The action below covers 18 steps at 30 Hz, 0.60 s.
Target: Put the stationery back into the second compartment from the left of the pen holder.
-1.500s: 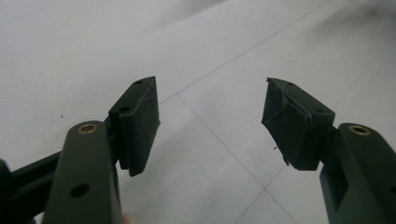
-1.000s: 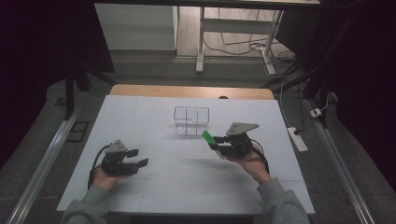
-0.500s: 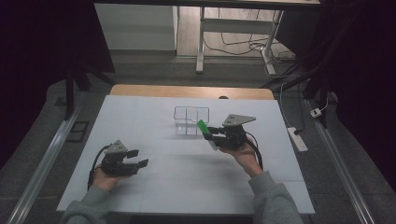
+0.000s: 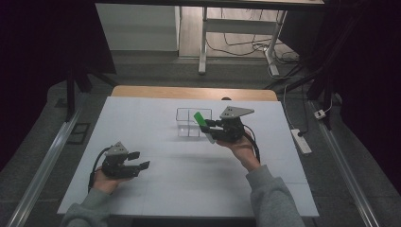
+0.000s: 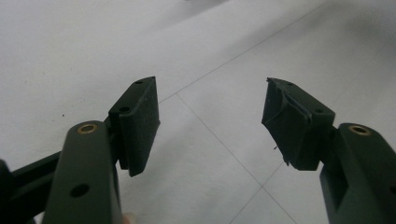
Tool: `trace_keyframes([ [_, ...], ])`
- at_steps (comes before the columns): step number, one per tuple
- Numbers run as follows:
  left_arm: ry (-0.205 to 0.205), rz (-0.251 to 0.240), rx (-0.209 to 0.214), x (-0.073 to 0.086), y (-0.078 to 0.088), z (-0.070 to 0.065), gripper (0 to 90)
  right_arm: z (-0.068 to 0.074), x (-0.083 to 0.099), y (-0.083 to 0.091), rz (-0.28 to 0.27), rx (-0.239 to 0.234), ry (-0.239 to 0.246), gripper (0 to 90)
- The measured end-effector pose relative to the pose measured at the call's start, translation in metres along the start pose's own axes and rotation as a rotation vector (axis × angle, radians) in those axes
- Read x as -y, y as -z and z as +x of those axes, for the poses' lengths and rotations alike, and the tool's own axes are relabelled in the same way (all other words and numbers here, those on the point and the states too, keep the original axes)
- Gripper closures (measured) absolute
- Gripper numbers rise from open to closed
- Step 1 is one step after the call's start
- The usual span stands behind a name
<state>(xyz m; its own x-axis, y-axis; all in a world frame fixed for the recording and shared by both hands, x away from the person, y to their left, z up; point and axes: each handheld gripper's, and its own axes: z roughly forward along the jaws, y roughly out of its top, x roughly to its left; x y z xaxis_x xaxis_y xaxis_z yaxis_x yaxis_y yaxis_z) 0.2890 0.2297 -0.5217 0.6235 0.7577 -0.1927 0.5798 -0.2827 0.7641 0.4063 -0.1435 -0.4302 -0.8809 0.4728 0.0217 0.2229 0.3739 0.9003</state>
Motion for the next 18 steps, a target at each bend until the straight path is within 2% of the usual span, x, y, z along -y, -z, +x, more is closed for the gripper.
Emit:
trace_keyframes([
  [18, 0.001, -0.003, 0.005, 0.000, 0.001, 0.002, 36.1, -0.007, -0.025, -0.016, -0.052, 0.031, -0.004, 66.7],
])
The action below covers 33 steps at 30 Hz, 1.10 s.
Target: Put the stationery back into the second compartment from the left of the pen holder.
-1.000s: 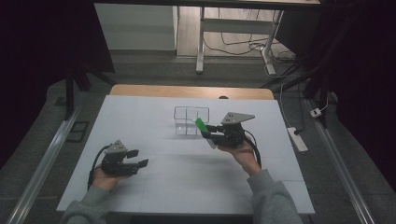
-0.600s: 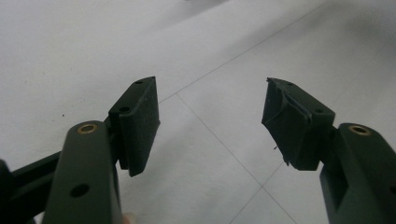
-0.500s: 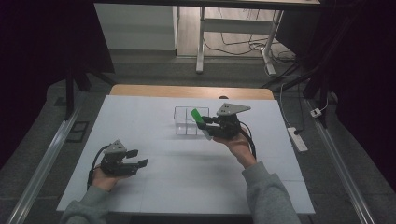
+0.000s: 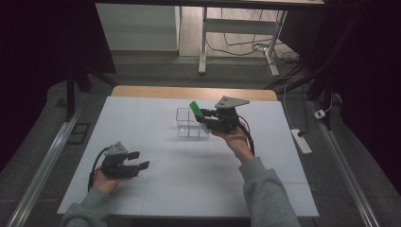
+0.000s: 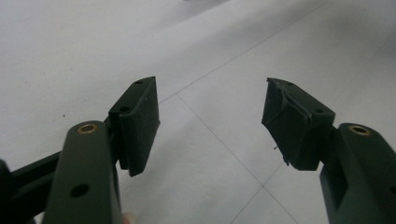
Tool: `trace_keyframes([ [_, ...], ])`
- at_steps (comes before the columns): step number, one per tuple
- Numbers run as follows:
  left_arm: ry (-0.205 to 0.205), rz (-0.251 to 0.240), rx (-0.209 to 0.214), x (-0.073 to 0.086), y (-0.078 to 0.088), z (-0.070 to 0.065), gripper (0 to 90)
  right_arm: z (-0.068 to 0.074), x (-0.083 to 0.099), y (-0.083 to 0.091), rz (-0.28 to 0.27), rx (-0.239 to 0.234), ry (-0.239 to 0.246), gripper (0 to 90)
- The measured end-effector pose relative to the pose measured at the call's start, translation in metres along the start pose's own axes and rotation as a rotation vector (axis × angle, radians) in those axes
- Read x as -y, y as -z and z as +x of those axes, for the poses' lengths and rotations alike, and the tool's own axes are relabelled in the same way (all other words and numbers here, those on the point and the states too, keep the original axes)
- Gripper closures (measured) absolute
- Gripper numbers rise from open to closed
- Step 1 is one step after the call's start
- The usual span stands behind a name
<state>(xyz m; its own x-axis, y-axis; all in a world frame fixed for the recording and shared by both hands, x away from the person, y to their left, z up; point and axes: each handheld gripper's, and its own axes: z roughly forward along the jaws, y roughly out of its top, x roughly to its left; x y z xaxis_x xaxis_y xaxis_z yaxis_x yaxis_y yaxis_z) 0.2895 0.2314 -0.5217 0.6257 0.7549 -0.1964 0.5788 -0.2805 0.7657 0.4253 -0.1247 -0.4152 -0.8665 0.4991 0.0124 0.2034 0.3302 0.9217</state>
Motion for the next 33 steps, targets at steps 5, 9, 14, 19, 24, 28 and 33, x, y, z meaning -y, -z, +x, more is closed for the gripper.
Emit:
trace_keyframes([
  [5, -0.001, -0.001, 0.002, 0.000, 0.000, 0.001, 36.1, -0.005, -0.006, -0.005, -0.020, -0.001, -0.013, 66.7],
  [9, 0.001, -0.003, 0.003, 0.000, 0.001, 0.002, 36.1, -0.007, -0.010, -0.010, -0.027, 0.002, -0.020, 66.6],
  [14, -0.001, -0.001, 0.004, 0.000, 0.001, 0.002, 36.1, -0.011, -0.014, -0.018, -0.043, 0.006, -0.040, 66.6],
  [19, -0.003, 0.001, 0.005, 0.000, 0.000, 0.002, 36.1, -0.014, -0.017, -0.025, -0.046, 0.013, -0.040, 66.6],
  [24, 0.000, -0.002, 0.005, 0.001, 0.001, 0.003, 36.1, -0.021, -0.020, -0.032, -0.061, 0.019, -0.048, 66.6],
  [28, -0.002, -0.003, 0.004, 0.001, 0.002, 0.003, 36.1, -0.026, -0.019, -0.041, -0.071, 0.017, -0.060, 66.6],
  [33, -0.001, -0.001, 0.002, 0.002, 0.002, 0.004, 36.1, -0.032, -0.016, -0.053, -0.076, 0.022, -0.080, 66.5],
])
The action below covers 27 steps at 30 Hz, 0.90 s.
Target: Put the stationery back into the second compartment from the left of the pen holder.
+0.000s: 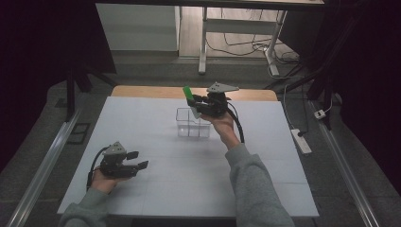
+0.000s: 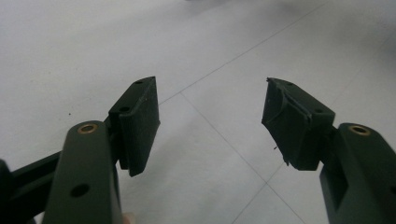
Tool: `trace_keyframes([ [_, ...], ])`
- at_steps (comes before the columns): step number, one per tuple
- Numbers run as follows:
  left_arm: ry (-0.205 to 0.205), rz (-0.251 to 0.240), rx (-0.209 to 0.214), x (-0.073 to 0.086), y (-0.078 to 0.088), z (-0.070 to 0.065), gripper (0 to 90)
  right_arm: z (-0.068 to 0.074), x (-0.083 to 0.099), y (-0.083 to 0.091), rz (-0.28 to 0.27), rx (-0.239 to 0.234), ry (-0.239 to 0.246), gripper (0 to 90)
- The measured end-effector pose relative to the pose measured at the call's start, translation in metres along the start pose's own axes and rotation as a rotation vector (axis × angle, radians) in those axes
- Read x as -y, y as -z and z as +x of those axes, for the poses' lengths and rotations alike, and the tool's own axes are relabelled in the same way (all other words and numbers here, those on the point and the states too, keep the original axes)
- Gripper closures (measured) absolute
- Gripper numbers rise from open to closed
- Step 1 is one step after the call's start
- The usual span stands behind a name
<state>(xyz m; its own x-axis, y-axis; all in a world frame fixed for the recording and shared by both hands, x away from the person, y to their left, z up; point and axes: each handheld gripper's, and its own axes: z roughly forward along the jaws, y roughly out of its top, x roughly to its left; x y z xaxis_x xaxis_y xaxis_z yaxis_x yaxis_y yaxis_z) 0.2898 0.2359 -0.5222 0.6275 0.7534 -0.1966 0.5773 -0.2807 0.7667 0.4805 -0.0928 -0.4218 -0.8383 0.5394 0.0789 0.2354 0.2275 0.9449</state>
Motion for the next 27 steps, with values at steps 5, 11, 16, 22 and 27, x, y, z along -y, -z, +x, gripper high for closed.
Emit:
trace_keyframes([
  [5, 0.001, 0.001, -0.003, 0.001, 0.001, 0.001, 36.1, -0.004, 0.006, -0.008, -0.006, 0.009, -0.014, 66.5],
  [11, -0.001, 0.004, -0.007, 0.001, 0.001, 0.001, 36.0, -0.008, 0.011, -0.013, -0.014, -0.003, -0.026, 66.4],
  [16, 0.001, 0.004, -0.009, 0.002, 0.002, 0.002, 36.1, -0.010, 0.014, -0.015, -0.011, -0.001, -0.032, 66.2],
  [22, -0.002, 0.004, -0.009, 0.001, 0.002, 0.001, 36.0, -0.011, 0.018, -0.013, -0.005, 0.013, -0.041, 53.7],
  [27, -0.006, 0.005, -0.010, 0.001, 0.001, 0.001, 36.0, -0.011, 0.020, -0.004, 0.023, 0.030, -0.038, 52.1],
])
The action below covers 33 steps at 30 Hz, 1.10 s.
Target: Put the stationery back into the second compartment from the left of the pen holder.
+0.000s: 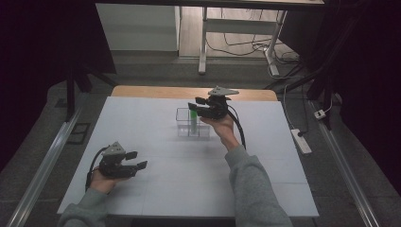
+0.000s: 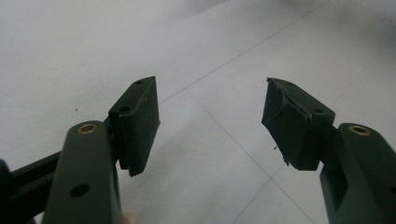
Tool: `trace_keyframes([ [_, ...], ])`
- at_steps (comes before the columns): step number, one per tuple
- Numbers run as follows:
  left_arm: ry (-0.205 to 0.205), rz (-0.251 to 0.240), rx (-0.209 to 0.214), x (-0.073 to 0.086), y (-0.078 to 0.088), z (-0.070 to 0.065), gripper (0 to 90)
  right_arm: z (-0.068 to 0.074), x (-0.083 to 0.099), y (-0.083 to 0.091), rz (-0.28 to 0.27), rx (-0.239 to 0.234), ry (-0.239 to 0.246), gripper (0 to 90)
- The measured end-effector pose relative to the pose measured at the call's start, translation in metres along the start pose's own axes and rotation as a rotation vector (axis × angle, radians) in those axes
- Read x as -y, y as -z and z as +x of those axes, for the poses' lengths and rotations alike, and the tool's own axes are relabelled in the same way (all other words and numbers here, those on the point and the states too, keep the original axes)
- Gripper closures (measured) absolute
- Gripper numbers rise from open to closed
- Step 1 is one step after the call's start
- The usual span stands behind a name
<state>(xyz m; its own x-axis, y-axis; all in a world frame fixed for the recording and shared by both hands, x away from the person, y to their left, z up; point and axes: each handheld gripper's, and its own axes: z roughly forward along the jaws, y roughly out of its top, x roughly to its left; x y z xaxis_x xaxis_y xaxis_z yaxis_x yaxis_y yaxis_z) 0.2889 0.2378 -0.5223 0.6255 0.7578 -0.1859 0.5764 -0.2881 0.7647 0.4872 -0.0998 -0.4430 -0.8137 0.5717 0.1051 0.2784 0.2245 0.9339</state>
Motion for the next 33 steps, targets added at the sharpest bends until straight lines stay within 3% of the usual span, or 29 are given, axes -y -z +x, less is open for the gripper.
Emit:
trace_keyframes([
  [8, -0.001, 0.003, -0.003, 0.000, -0.001, 0.000, 36.0, 0.001, 0.010, 0.021, 0.047, -0.018, 0.000, 50.8],
  [19, 0.001, 0.006, -0.008, 0.000, -0.001, -0.001, 35.9, 0.009, 0.028, 0.057, 0.110, -0.015, 0.046, 49.7],
  [33, -0.005, 0.015, -0.008, 0.000, -0.002, -0.003, 35.6, 0.015, 0.061, 0.110, 0.151, -0.007, 0.021, 49.2],
])
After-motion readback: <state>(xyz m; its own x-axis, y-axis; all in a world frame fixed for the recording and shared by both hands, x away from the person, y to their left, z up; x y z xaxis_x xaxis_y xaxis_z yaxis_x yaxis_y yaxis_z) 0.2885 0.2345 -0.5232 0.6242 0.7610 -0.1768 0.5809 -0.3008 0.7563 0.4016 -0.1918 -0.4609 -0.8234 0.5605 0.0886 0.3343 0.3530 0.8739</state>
